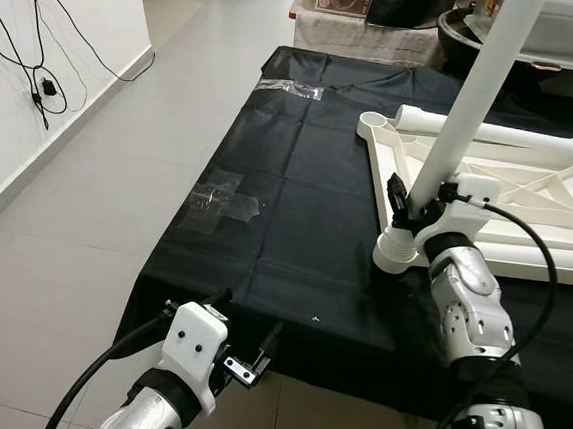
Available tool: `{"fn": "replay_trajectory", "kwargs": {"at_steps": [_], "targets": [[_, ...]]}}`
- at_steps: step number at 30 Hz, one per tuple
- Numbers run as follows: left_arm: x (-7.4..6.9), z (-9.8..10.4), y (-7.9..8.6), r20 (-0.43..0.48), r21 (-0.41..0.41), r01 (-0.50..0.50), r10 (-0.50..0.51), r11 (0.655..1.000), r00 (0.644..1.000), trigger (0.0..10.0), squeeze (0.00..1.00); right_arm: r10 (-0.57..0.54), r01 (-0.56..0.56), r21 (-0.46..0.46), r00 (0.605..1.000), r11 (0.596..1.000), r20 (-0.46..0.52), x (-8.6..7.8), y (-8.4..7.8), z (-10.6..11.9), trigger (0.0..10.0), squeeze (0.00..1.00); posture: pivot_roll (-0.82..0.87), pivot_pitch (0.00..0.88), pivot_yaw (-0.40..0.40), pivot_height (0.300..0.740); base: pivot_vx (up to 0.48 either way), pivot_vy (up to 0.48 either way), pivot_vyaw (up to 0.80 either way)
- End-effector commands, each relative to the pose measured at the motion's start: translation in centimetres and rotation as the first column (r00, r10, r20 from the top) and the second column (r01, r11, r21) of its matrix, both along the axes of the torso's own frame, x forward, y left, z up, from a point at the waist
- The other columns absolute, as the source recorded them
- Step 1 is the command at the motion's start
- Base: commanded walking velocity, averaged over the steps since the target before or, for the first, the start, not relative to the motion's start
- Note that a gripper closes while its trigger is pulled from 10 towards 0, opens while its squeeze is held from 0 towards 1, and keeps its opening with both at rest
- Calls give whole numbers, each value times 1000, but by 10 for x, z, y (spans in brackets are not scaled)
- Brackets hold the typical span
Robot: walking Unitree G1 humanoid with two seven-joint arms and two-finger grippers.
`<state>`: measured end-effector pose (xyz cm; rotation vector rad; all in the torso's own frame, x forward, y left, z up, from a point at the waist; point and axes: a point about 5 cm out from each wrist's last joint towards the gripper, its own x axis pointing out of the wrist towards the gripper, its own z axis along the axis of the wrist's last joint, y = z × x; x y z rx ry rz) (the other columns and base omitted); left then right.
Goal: Building children table
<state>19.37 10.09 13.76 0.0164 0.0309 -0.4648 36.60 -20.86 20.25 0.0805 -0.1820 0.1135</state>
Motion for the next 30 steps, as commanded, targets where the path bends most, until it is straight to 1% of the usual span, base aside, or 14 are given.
{"fn": "replay_trajectory", "kwargs": {"at_steps": [1,2,4,6,8,13,14,15,17,18,21,24,26,30], "targets": [[-1,-4,2,-14,21,-5,5,1000,1000,10000,0,33,-33,2,999,999,16,2,-4,3,10000,0,159,158,-16,740,0,0,0],[-1,-4,2,-13,22,-5,5,1000,1000,10000,0,35,-35,-16,999,999,25,3,-7,5,10000,0,159,158,-16,740,0,0,0],[-1,-4,2,-13,24,-5,5,1000,1000,10000,0,67,-66,-13,997,998,30,4,-10,7,10000,0,160,157,-15,740,0,0,0],[-1,-4,2,-13,24,-5,5,1000,1000,10000,0,67,-66,-13,997,998,30,4,-10,7,10000,0,160,157,-15,740,0,0,0],[-1,-4,2,-12,26,-4,4,1000,1000,10000,0,117,-116,-24,993,993,12,5,-15,8,10000,0,158,157,-16,740,0,0,0],[-1,-4,2,-11,27,-3,4,1000,1000,10000,0,159,-159,-46,987,986,-5,7,-21,10,10000,0,158,158,-16,740,0,0,0],[-1,-4,2,-10,28,-3,3,1000,1000,10000,0,237,-239,-60,971,969,-30,7,-27,13,10000,0,155,159,-16,740,0,0,0],[-1,-4,2,-10,28,-3,3,1000,1000,10000,0,237,-239,-60,971,969,-30,7,-27,13,10000,0,155,159,-16,740,0,0,0],[-1,-4,2,-10,29,-2,2,1000,1000,10000,0,303,-306,-69,952,950,-51,7,-29,14,10000,0,156,160,-16,740,0,0,0],[-1,-4,2,-10,29,-2,2,1000,1000,10000,0,303,-306,-69,952,950,-51,7,-29,14,10000,0,156,160,-16,740,0,0,0],[-1,-4,2,-10,28,-2,3,1000,1000,10000,0,395,-401,-83,915,912,-82,6,-29,15,10000,0,156,162,-17,740,0,0,0],[-1,-4,2,-10,29,-3,4,1000,1000,10000,0,422,-430,-95,902,898,-93,6,-30,15,10000,0,156,161,-18,740,0,0,0],[-1,-4,2,-10,29,-3,4,1000,1000,10000,0,422,-430,-95,902,898,-93,6,-30,15,10000,0,156,161,-18,740,0,0,0],[-1,-4,2,-9,29,-4,4,1000,1000,10000,0,487,-499,-112,865,859,-122,6,-30,19,10000,0,157,161,-18,740,0,0,0]]}}
